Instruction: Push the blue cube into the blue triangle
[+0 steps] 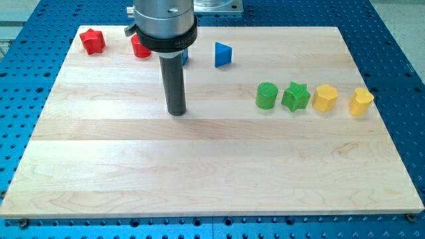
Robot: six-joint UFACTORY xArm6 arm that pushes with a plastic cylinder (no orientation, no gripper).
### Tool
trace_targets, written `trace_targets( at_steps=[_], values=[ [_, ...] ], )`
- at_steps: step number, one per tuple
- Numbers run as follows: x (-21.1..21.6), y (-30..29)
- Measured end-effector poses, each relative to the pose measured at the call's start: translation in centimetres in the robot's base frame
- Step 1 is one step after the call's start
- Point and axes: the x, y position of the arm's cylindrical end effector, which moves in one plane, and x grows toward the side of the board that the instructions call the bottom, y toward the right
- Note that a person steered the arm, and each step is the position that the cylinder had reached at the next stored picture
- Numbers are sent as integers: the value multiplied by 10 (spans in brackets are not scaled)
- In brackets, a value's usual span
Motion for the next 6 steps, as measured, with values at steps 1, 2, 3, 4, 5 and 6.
trace_targets(
  at_steps=[1, 2, 3, 4, 5, 6],
  values=[
    [4, -1],
    [9, -2],
    [7, -2],
    [-21, -31],
    [-49, -61],
    [-84, -60]
  ],
)
